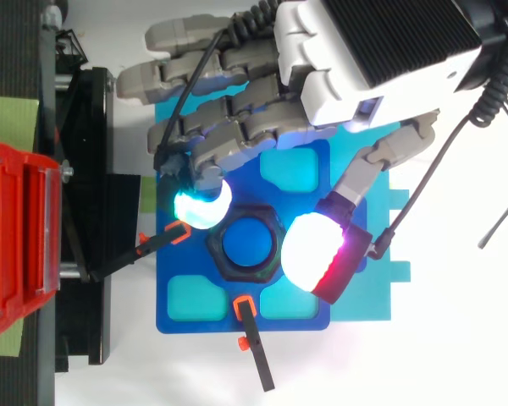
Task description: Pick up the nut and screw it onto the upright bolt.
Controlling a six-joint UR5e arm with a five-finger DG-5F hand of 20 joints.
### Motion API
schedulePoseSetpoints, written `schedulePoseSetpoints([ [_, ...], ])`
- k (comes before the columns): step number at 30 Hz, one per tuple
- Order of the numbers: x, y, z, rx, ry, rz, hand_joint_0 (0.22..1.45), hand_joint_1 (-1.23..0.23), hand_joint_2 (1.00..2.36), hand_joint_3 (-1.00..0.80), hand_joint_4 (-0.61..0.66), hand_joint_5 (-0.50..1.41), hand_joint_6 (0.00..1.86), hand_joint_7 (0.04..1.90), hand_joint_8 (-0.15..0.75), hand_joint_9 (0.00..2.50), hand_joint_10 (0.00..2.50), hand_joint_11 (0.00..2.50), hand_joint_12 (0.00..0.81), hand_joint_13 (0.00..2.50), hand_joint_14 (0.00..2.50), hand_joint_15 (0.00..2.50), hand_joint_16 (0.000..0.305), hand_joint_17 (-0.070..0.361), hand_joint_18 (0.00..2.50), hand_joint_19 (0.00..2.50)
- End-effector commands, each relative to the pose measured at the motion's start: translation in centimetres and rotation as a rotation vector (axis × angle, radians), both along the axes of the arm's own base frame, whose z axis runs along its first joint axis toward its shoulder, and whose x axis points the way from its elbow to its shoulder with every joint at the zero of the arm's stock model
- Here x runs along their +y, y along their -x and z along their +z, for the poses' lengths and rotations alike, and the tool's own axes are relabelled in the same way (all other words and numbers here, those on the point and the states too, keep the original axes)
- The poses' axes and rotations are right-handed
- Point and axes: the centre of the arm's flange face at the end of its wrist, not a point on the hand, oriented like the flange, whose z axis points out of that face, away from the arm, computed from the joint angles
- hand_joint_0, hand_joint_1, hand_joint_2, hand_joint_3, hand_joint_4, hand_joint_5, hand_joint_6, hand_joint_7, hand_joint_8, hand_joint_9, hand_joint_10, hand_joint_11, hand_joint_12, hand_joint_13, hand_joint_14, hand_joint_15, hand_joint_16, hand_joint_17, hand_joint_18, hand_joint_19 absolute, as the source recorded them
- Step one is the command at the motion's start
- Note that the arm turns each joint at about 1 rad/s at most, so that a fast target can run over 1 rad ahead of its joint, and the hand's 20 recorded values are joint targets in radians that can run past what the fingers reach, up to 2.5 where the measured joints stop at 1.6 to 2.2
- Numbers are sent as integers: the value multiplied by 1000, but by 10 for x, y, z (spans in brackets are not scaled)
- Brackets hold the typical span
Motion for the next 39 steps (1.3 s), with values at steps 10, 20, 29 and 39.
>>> schedulePoseSetpoints([
  [10, -6, 1, 0, 1, 1, -5, 494, -267, 1000, -500, 165, 39, 502, 1269, 230, 938, 0, 0, 269, 320, 0, 0, 34, 76, 0, 0],
  [20, -10, 4, -1, 15, 2, 1, 510, -335, 1000, -500, 18, 90, 500, 1369, 114, 1346, 0, 0, 192, 628, 0, 0, 15, 33, 207, 0],
  [29, -12, 5, -2, 18, 2, -2, 515, -379, 1000, -500, 3, 105, 527, 1353, 102, 1721, 0, 0, 89, 1026, 0, 0, 4, -10, 600, 0],
  [39, -11, 4, -1, 9, 2, 0, 504, -345, 1000, -500, 32, 102, 557, 1299, 223, 2045, 10, 309, 120, 1400, 0, 0, 6, -13, 911, 0],
])
